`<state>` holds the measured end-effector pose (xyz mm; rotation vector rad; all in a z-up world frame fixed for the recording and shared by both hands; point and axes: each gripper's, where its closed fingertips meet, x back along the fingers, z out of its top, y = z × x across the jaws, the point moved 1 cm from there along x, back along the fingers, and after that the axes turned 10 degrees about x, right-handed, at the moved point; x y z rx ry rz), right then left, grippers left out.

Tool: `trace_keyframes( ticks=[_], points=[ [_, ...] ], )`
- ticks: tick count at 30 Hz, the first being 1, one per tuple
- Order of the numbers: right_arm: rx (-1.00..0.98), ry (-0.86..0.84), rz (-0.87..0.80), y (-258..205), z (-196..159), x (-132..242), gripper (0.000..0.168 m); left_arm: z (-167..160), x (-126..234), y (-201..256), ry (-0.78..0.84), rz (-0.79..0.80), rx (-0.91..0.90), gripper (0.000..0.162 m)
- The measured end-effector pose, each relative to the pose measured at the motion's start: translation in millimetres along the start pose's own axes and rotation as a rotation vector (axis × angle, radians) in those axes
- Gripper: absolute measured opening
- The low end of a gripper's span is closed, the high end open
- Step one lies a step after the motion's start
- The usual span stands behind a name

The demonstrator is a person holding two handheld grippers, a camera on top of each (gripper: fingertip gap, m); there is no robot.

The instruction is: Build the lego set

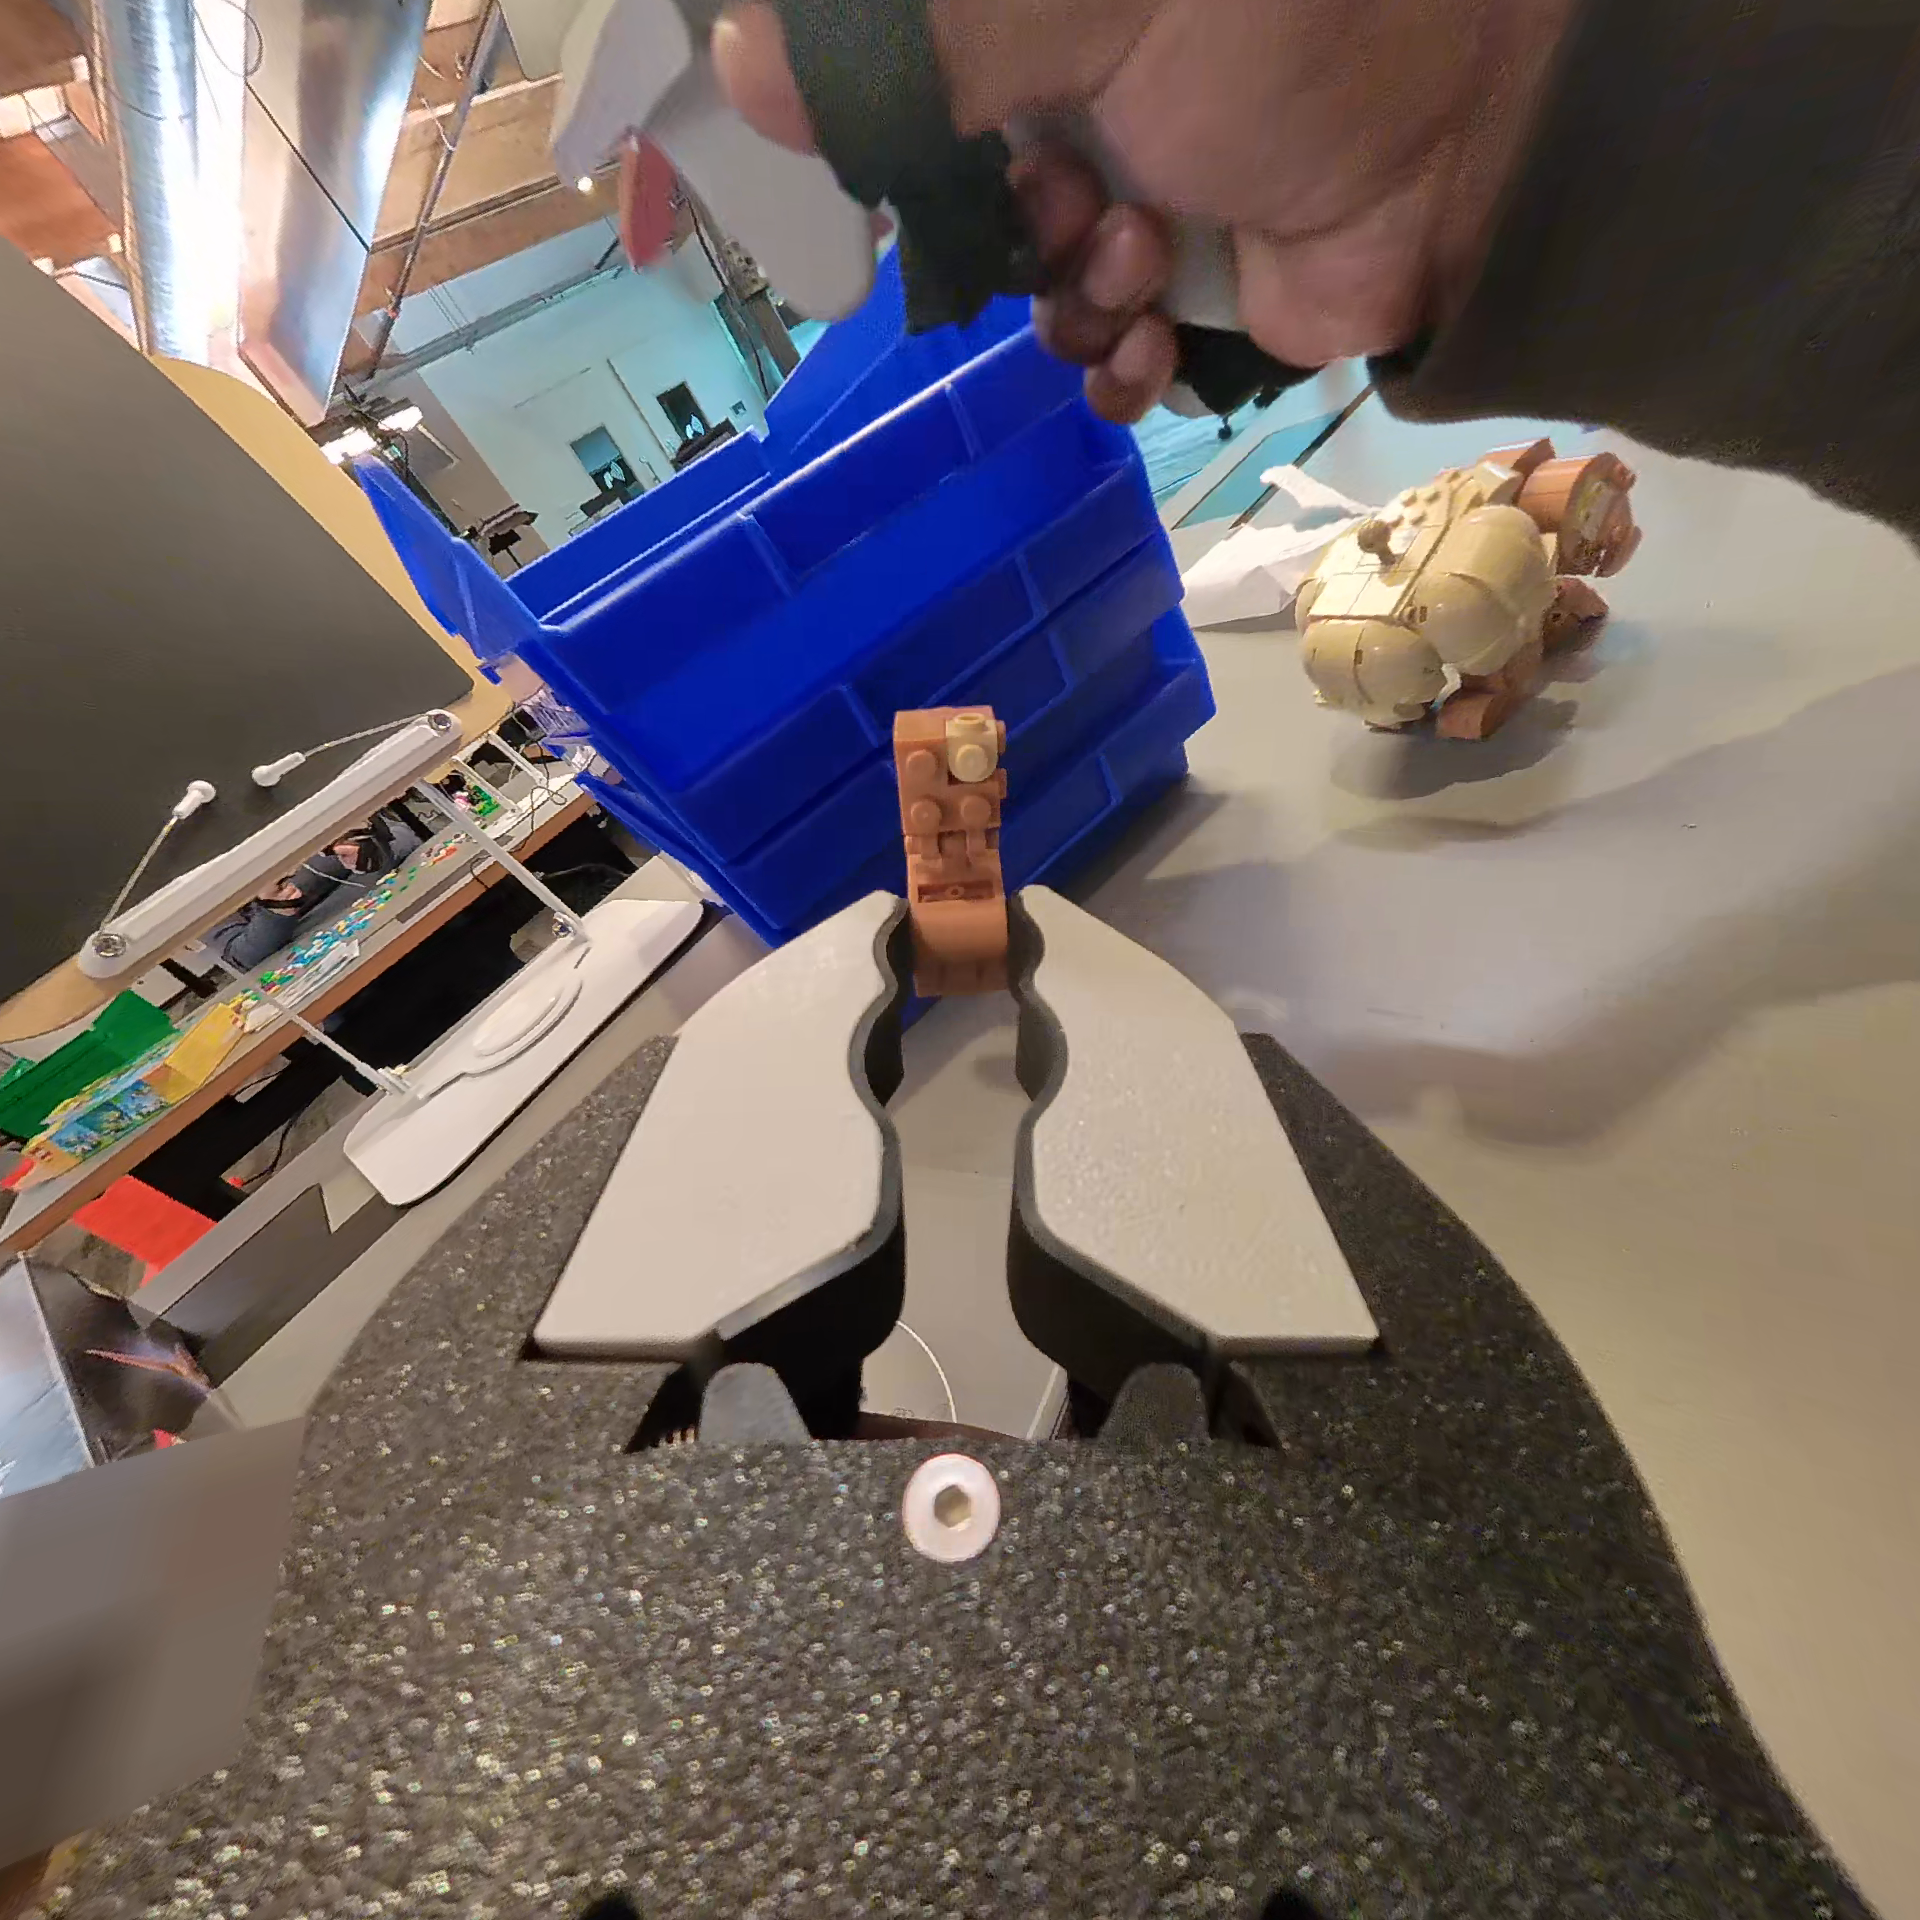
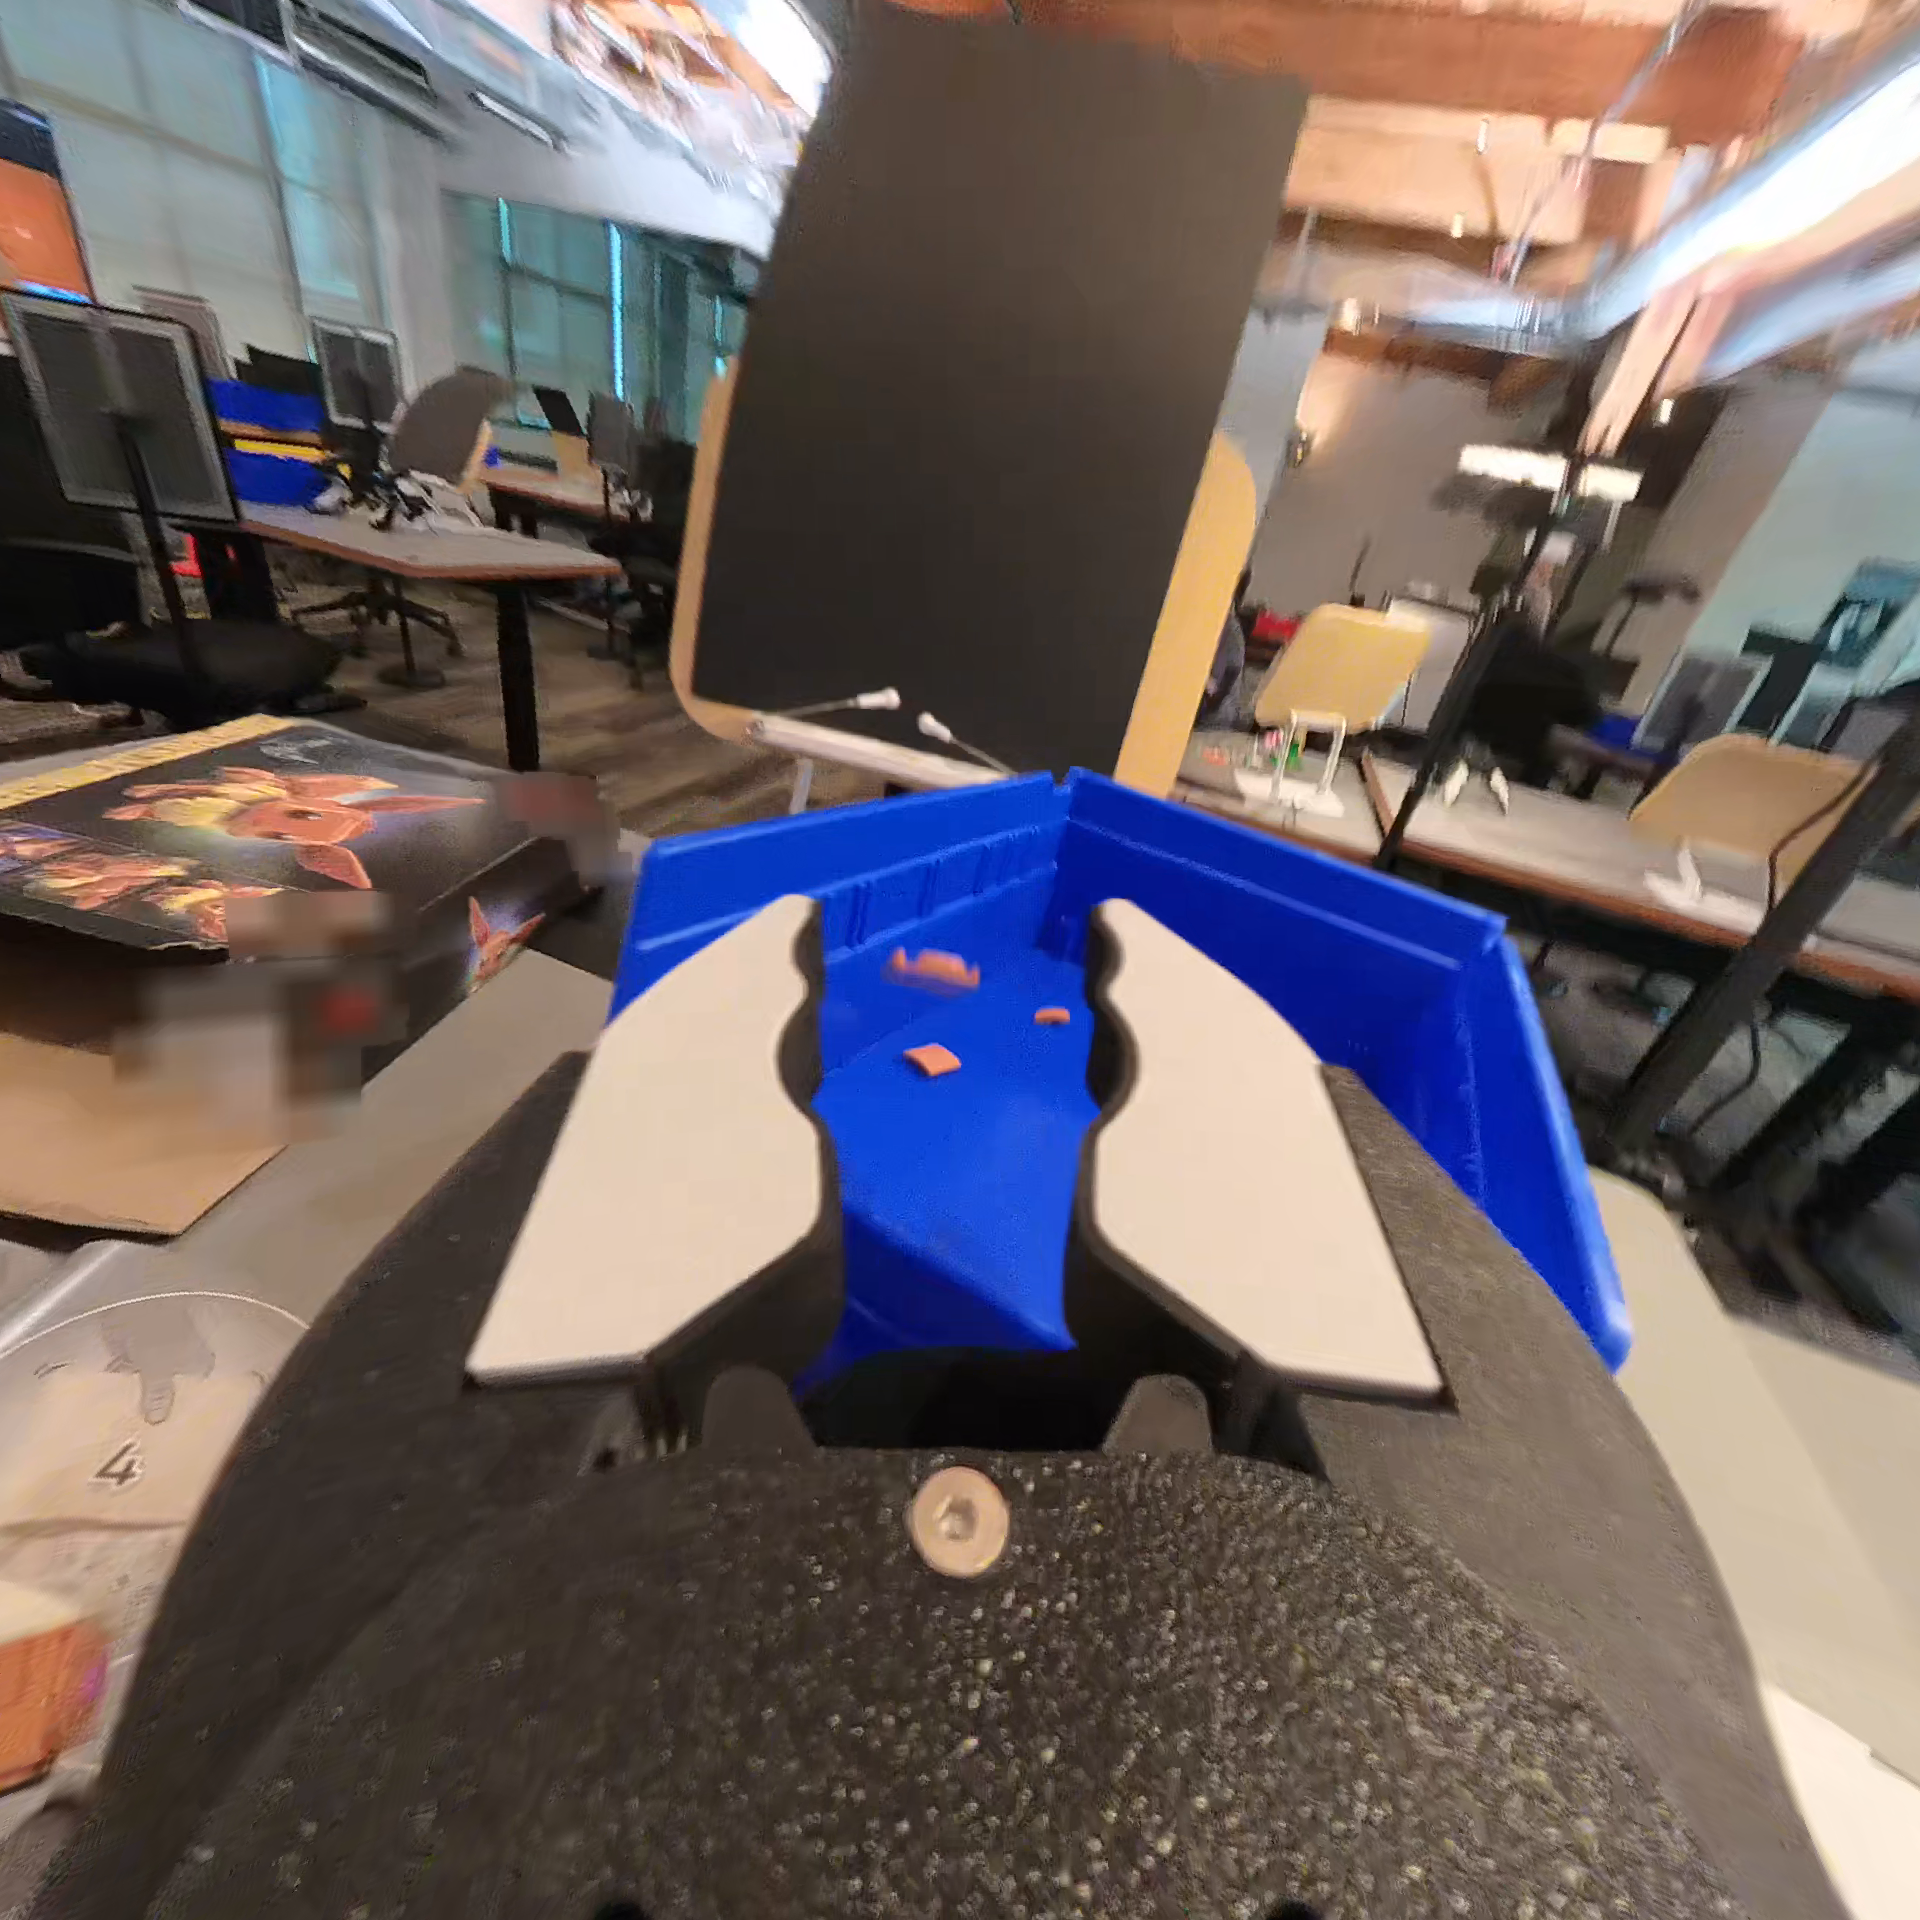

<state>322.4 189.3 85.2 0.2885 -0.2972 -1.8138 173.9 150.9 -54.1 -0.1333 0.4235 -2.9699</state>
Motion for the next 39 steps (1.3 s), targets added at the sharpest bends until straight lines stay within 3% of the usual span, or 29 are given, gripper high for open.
trace_keyframes(
  ticks=[3,6,9,12,13,21,29,33,39],
  points=[
    [-0.055,0.013,0.020,-8.1,-19.9,4.2,0.057,3.5,2.4,-1.7,0.018,-0.010,0.023,0.017],
    [-0.022,0.160,0.142,-41.6,-22.4,29.0,0.046,6.8,3.6,-1.5,0.041,-0.047,0.086,0.017],
    [0.052,0.248,0.394,-93.3,-26.6,57.4,0.032,9.0,3.7,-1.6,0.063,-0.109,0.181,0.017],
    [-0.034,0.275,0.640,-131.9,-35.8,76.3,0.030,18.5,6.8,-0.2,0.129,-0.227,0.348,0.017],
    [-0.078,0.295,0.681,-135.3,-35.6,80.3,0.020,18.7,6.8,-1.0,0.131,-0.254,0.400,0.017],
    [-0.346,0.273,0.919,-141.7,-46.4,87.5,0.031,24.3,8.5,-5.1,0.188,-0.375,0.554,0.017],
    [-0.308,0.268,0.967,-154.1,-44.1,95.6,0.029,27.4,11.8,5.3,0.201,-0.535,0.685,0.017],
    [-0.318,0.270,0.950,-151.4,-45.4,93.3,0.018,26.3,11.4,9.1,0.192,-0.553,0.680,0.017],
    [-0.321,0.267,0.950,-151.1,-47.0,92.3,0.018,24.6,9.9,10.3,0.182,-0.560,0.687,0.017]
  ],
)
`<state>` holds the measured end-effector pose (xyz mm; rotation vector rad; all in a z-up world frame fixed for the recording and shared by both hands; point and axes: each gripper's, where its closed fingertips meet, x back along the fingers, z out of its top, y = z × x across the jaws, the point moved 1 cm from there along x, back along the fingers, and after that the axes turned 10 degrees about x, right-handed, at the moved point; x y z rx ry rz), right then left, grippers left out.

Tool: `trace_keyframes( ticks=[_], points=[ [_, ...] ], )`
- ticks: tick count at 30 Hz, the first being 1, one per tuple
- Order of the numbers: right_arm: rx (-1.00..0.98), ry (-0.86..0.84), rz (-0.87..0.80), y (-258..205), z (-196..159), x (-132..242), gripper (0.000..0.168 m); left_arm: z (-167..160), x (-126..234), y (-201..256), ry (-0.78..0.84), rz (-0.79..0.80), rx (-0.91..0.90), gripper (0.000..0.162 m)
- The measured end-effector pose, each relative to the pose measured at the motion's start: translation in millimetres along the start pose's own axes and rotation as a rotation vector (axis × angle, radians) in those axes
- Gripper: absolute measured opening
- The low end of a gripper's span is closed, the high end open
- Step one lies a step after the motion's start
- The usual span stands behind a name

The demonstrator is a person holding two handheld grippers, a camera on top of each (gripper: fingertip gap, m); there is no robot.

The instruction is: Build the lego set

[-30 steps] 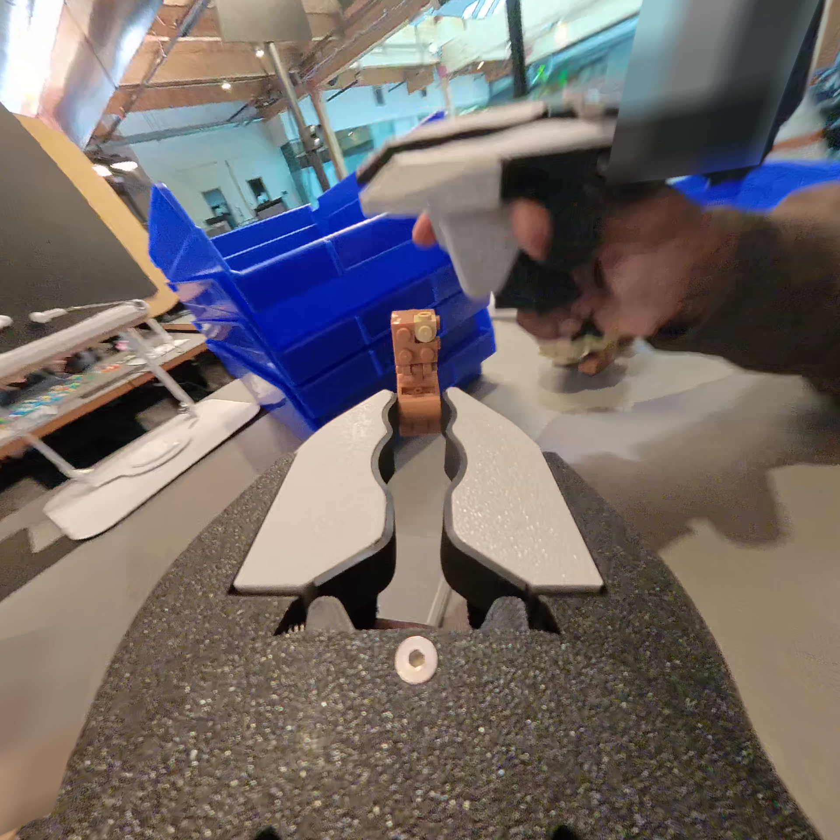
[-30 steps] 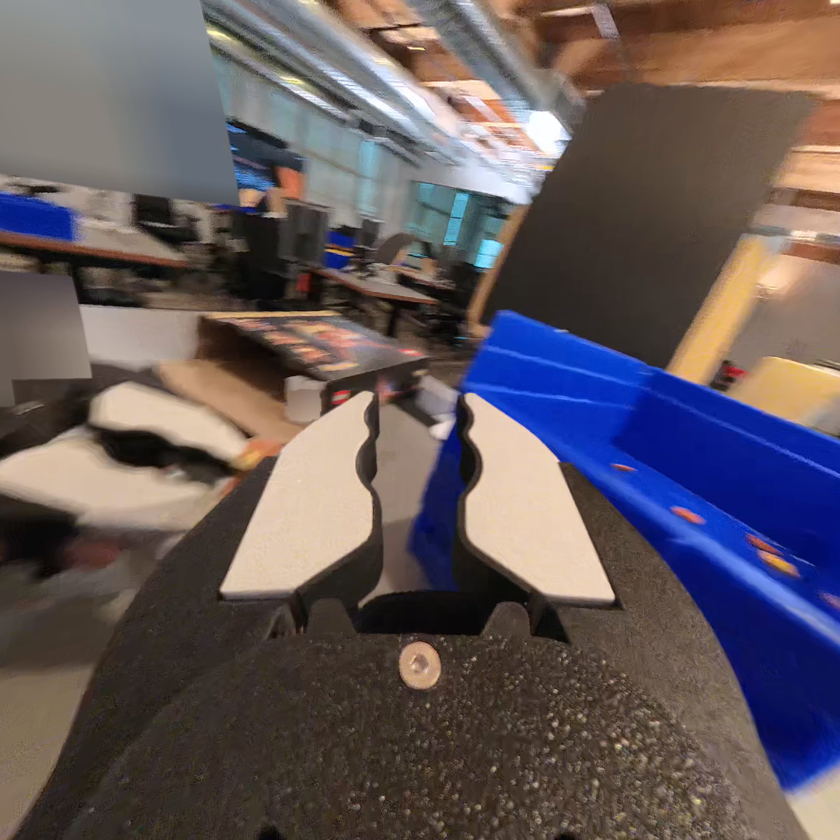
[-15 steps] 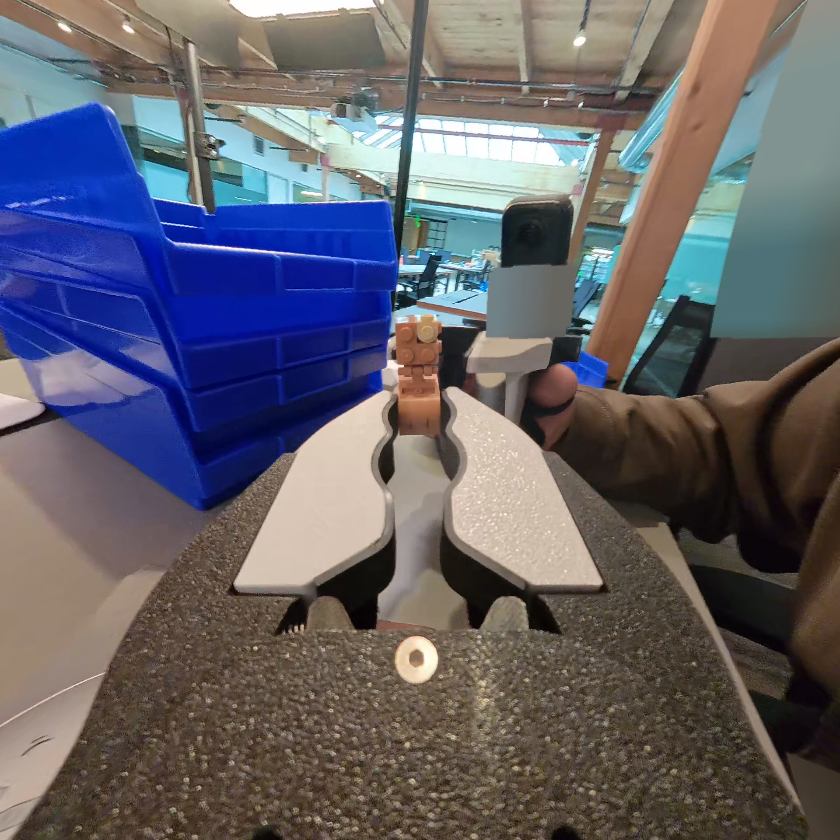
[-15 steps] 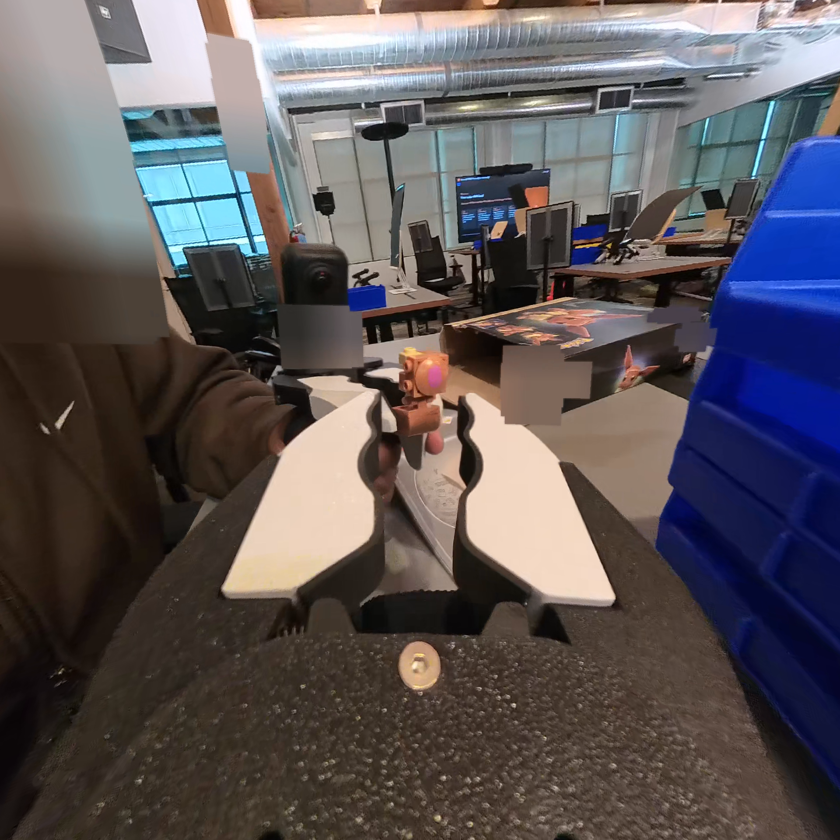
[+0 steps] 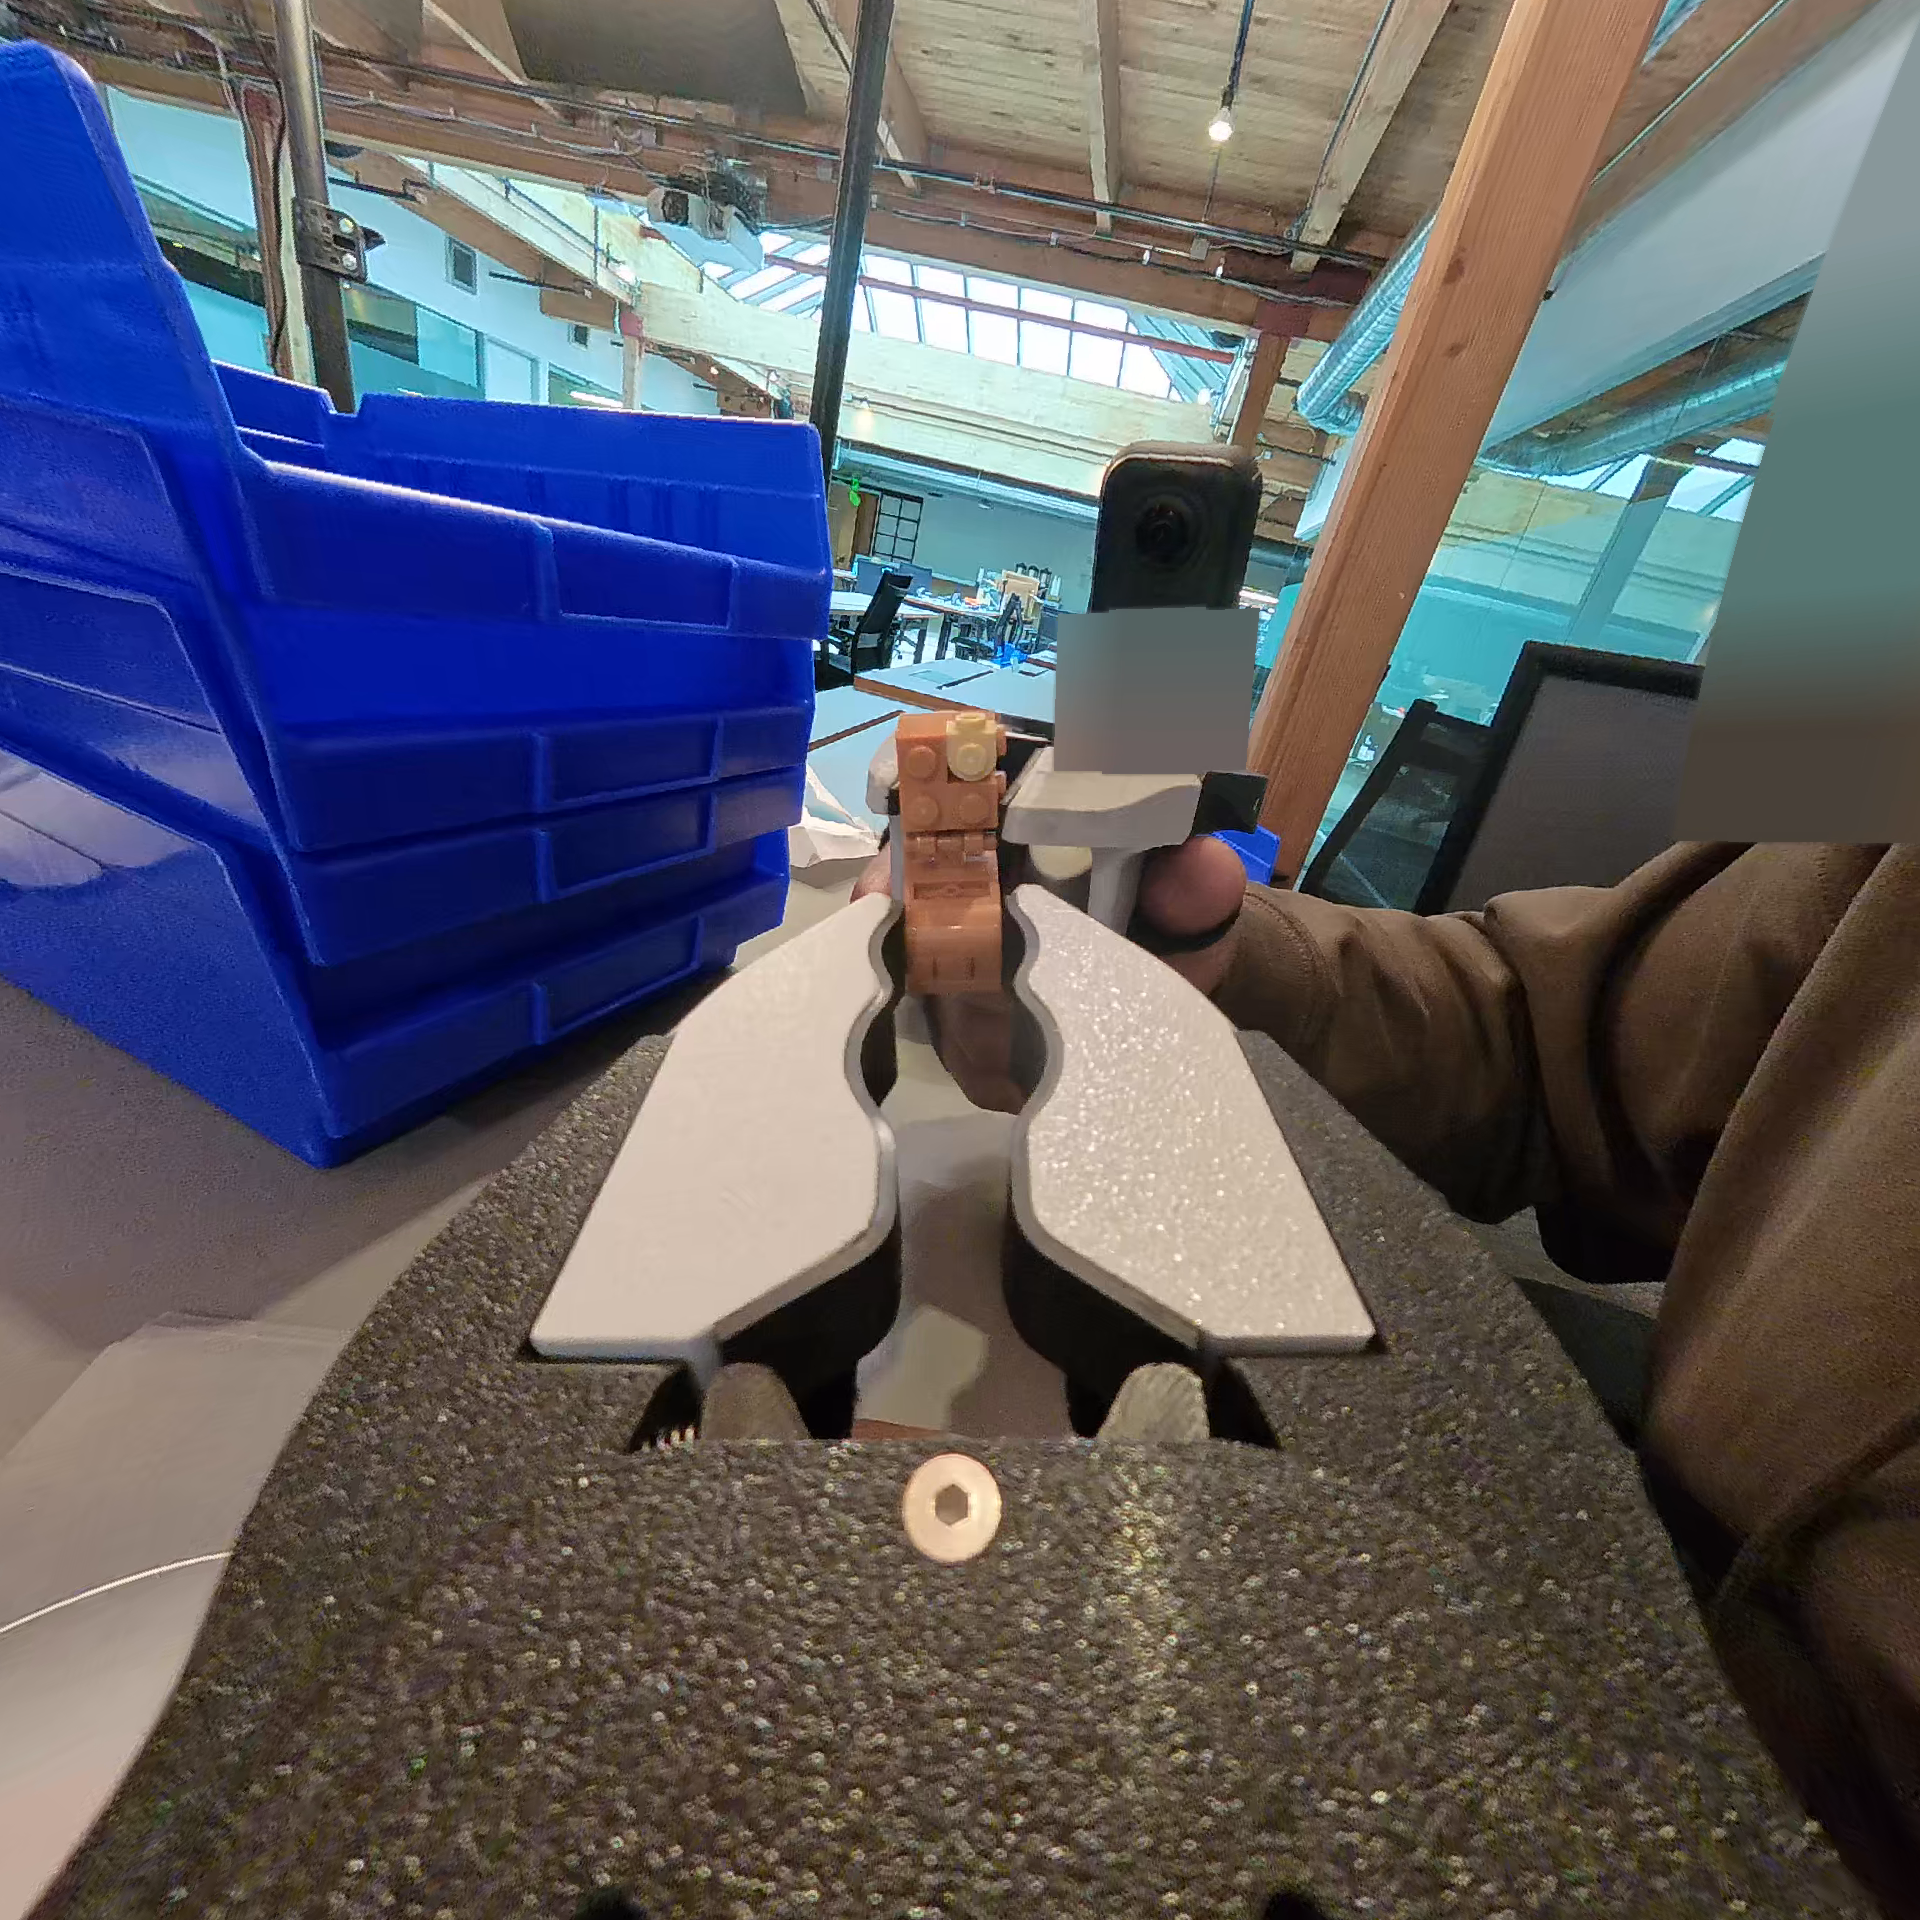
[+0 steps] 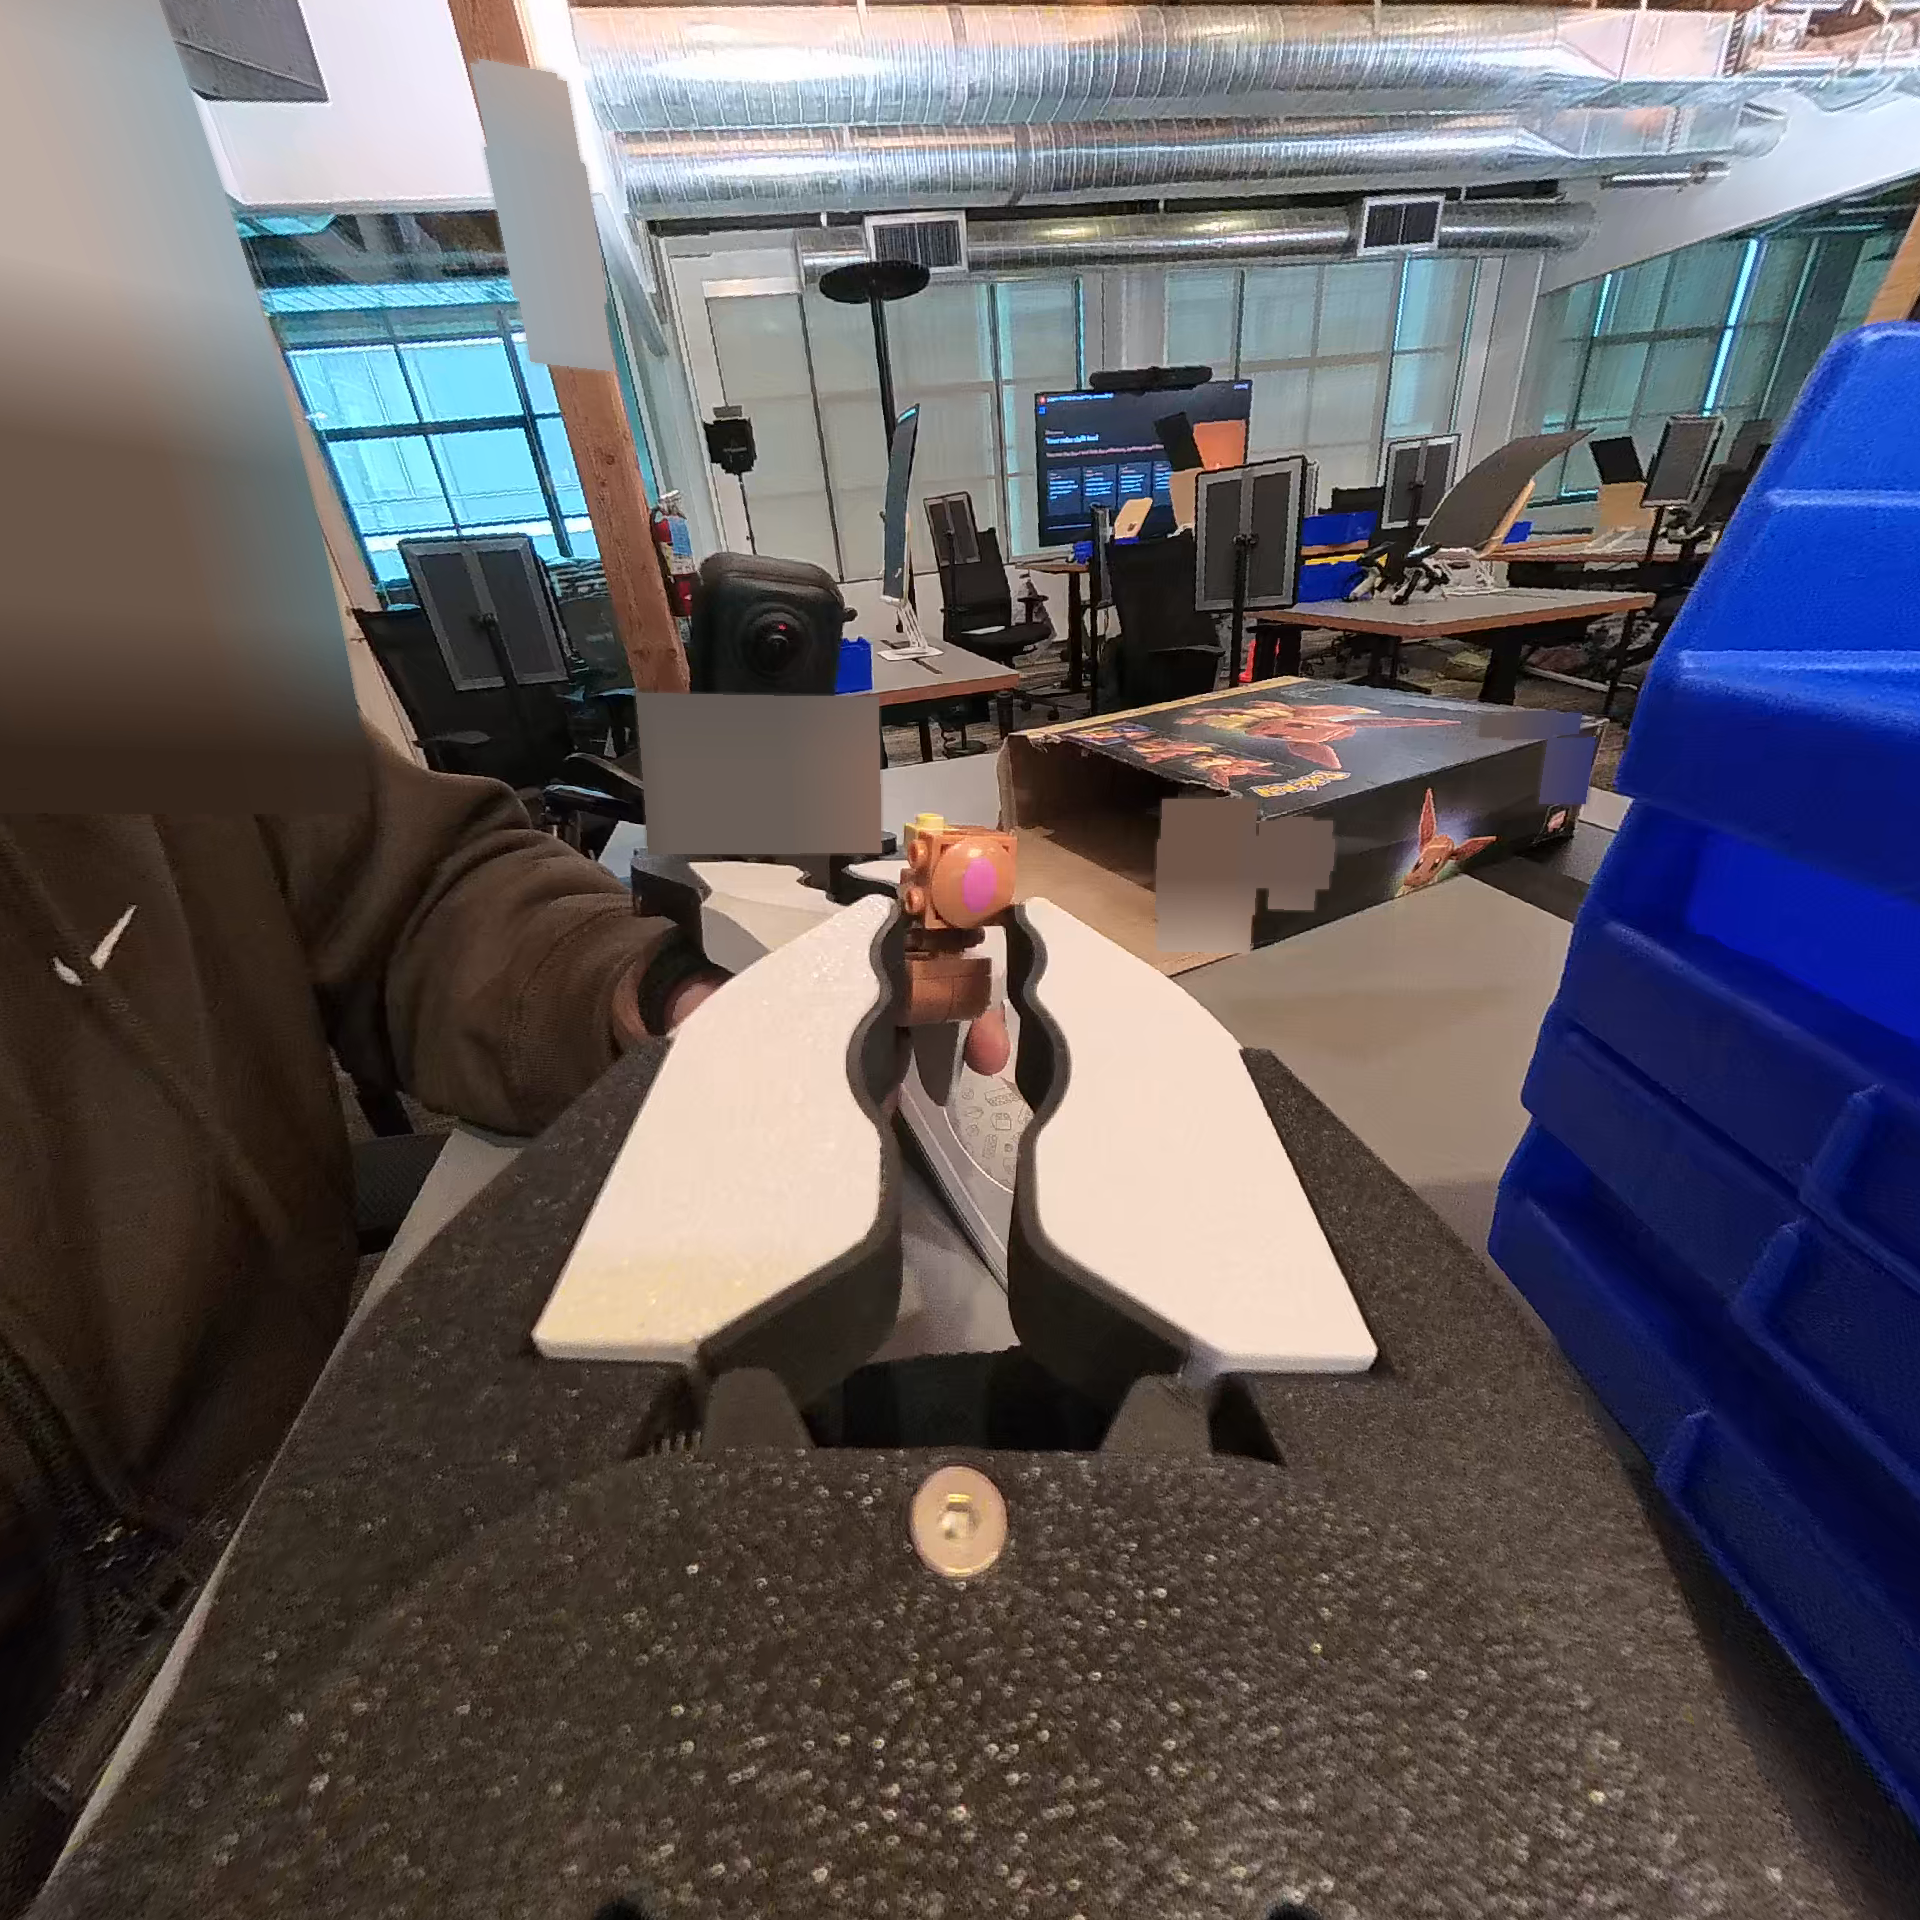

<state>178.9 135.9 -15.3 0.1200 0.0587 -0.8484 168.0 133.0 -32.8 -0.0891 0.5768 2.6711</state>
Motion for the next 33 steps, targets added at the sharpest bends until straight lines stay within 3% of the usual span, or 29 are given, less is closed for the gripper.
trace_keyframes(
  ticks=[15,26,33],
  points=[
    [0.000,0.020,-0.029,6.5,4.5,4.0,0.018,25.1,8.8,-6.2,0.083,0.024,-0.017,0.023],
    [0.028,0.012,-0.036,4.1,1.2,1.4,0.018,4.9,-0.8,-0.9,-0.026,0.041,-0.098,0.025],
    [0.038,0.023,-0.010,-2.0,1.4,-0.3,0.018,4.2,0.5,0.7,-0.010,0.005,-0.044,0.017]
  ],
)
